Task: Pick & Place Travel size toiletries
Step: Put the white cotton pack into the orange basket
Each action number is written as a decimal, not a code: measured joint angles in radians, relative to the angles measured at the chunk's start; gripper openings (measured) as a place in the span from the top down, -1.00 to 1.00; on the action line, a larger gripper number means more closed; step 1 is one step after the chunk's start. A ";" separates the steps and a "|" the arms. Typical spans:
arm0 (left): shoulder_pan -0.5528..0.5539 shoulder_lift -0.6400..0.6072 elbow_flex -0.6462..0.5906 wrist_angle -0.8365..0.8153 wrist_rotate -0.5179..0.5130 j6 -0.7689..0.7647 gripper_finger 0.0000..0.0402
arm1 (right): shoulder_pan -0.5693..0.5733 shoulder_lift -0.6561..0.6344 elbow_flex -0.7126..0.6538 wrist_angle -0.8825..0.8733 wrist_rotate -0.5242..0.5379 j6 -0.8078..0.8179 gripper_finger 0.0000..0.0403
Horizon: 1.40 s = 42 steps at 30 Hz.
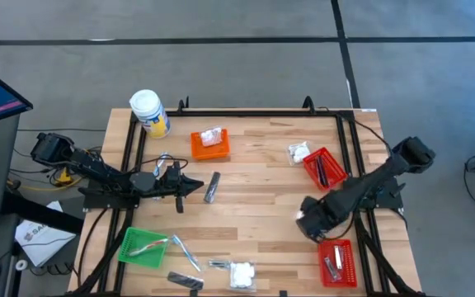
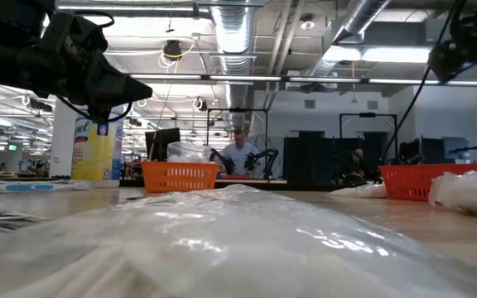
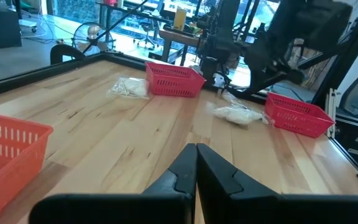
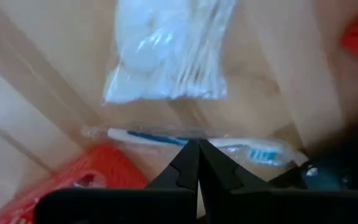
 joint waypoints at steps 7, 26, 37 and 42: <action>0.000 0.000 0.000 0.000 0.000 -0.014 0.99 | -0.015 0.110 0.000 0.025 -0.030 -0.095 1.00; 0.000 0.000 0.000 0.000 0.000 -0.009 0.99 | -0.239 0.188 0.027 0.492 0.284 -0.549 1.00; 0.000 0.000 0.002 -0.006 0.000 -0.018 0.99 | -0.246 0.040 0.056 0.538 0.448 -0.526 1.00; 0.000 0.000 0.002 -0.008 0.007 -0.022 0.99 | -0.319 0.080 0.056 0.514 0.579 -0.457 1.00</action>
